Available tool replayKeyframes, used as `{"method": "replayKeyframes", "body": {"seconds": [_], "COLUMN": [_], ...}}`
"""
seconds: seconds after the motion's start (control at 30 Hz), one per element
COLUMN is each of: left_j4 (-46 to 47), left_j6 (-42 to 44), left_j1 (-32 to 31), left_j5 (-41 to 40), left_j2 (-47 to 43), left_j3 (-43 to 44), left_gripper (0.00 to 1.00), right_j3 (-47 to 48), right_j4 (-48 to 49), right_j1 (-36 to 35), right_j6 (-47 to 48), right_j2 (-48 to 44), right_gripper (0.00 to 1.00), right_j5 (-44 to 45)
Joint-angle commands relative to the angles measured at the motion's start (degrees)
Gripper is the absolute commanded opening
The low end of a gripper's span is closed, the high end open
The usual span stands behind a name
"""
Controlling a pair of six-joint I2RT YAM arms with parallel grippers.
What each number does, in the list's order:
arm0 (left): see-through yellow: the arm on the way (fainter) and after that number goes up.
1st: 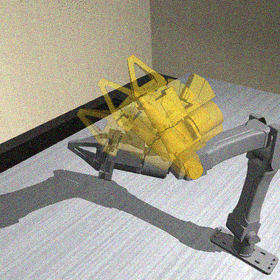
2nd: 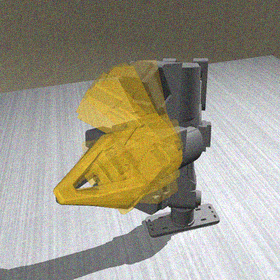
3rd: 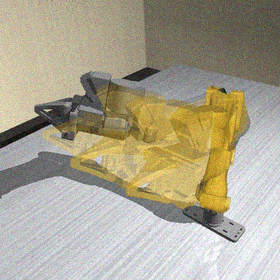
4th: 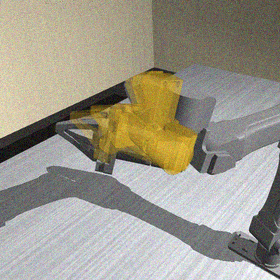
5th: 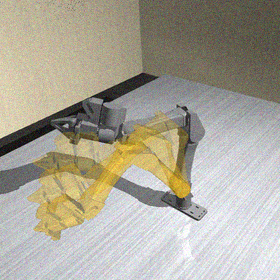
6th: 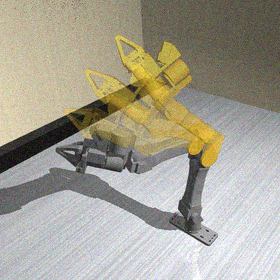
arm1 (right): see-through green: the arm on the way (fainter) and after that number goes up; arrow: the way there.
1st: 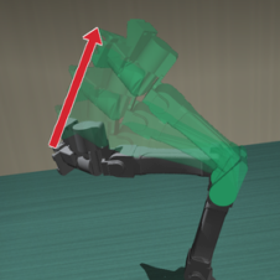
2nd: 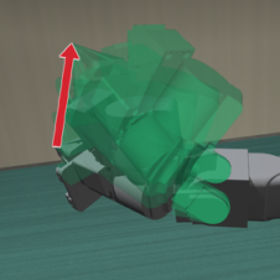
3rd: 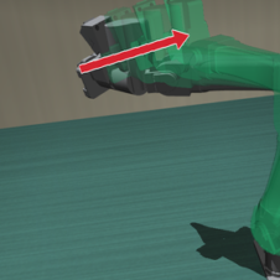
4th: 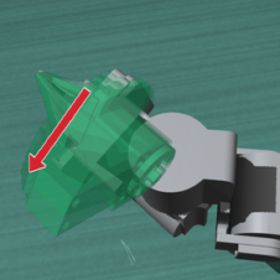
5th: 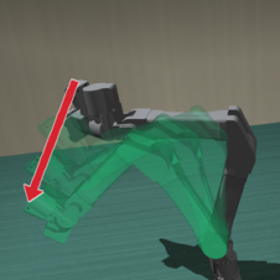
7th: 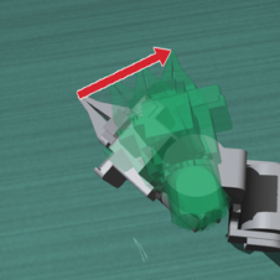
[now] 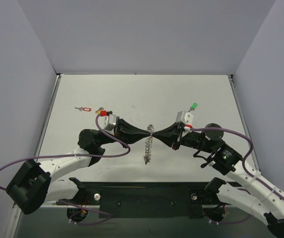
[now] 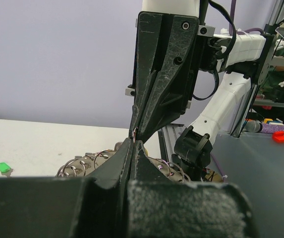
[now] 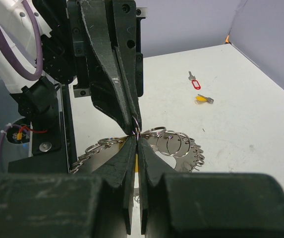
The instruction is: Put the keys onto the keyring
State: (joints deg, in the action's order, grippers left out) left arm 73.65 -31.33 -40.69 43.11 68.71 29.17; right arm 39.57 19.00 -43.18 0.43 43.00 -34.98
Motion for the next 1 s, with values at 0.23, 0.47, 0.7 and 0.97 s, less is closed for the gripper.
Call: {"method": "replayKeyframes", "body": {"seconds": [0.23, 0.47, 0.7, 0.97], "left_j4": [18.5, 16.9, 15.7, 14.3], "left_j6": [-1.2, -1.0, -0.8, -0.8], "left_j1": [0.7, 1.0, 1.0, 1.1], "left_j5": [2.8, 4.3, 5.1, 6.5], "left_j2": [-1.3, -1.5, -1.9, -2.1], "left_j3": [0.9, 1.0, 1.0, 1.4], "left_gripper": [0.0, 0.0, 0.0, 0.0], "right_j3": [3.0, 3.2, 3.5, 3.7], "right_j4": [2.1, 1.5, 1.4, 1.6], "right_j1": [-0.3, -0.2, -0.3, -0.4], "right_j6": [0.3, 0.5, 0.4, 0.5], "right_j2": [1.1, 1.3, 1.6, 1.6], "right_gripper": [0.0, 0.0, 0.0, 0.0], "right_j5": [-0.9, -1.1, -1.1, -1.1]}}
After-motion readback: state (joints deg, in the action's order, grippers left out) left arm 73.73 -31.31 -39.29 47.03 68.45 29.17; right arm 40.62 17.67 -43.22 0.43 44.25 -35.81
